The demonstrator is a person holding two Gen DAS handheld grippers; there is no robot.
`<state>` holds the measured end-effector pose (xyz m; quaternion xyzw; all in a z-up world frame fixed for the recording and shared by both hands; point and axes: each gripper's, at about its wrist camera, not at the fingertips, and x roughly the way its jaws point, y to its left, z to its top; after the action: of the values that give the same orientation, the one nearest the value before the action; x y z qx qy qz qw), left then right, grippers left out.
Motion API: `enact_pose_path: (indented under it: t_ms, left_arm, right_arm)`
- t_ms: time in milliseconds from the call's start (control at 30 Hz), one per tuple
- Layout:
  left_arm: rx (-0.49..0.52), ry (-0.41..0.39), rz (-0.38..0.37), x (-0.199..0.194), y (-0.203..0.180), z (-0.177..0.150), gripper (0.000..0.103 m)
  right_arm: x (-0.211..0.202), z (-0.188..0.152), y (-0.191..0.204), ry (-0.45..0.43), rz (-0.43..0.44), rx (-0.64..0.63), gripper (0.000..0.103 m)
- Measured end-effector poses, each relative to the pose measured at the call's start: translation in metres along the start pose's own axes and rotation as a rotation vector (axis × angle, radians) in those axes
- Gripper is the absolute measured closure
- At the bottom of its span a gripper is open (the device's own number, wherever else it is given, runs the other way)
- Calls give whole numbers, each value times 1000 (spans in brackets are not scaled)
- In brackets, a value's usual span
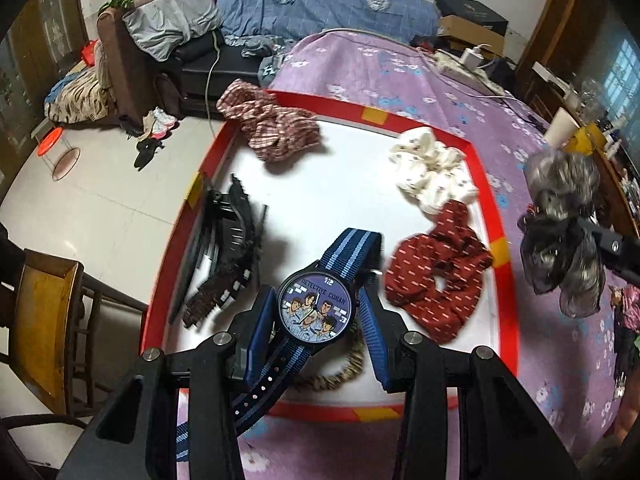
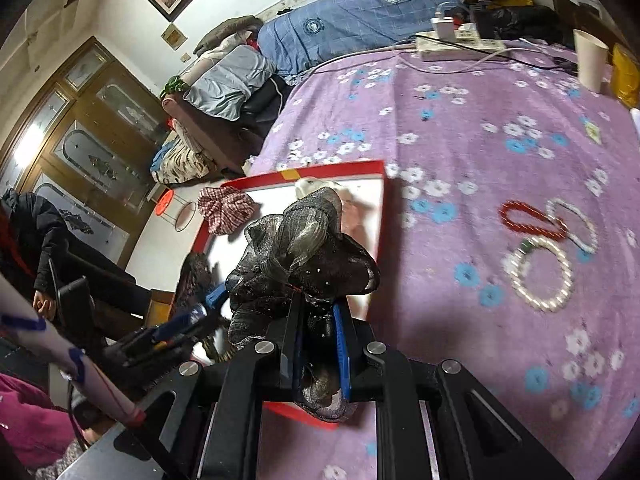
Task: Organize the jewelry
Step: 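Carry the grey scrunchie and blue watch onto the tray with both tools, then open both tools on the tray and withdraw toward the bracelets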
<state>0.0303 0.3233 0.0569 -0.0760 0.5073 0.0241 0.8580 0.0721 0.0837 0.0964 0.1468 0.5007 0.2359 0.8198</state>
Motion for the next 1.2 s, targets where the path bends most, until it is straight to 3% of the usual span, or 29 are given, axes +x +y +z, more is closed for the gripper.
enact_pose_path:
  t_ms: [167,367,667,800,933,1033,1200]
  left_arm:
    - [-27,4,10,10,12,9,61]
    - [-20,13,13,22,15,10,61]
    - [-20,8,4,4,20,4,61]
    - [-29,-22,7,-13,23,2,61]
    - [-1,-50,46,-30,19,3,60]
    - [3,-66,78,-40,15,2,54]
    - [8,-76,131,-53,5,0,53]
  right_arm:
    - [34,26,26,28,34,-17,88]
    - [96,51,63,92,-13,-102,88]
    - [153,62,72,152,-89,-122,86]
    - [161,68,67,147,-108,-99,77]
    - [156,70,70,129,-107,-107,60]
    - [139,70,76,97,-96,-130,52]
    - [108,62,82,52,-88,-167,48]
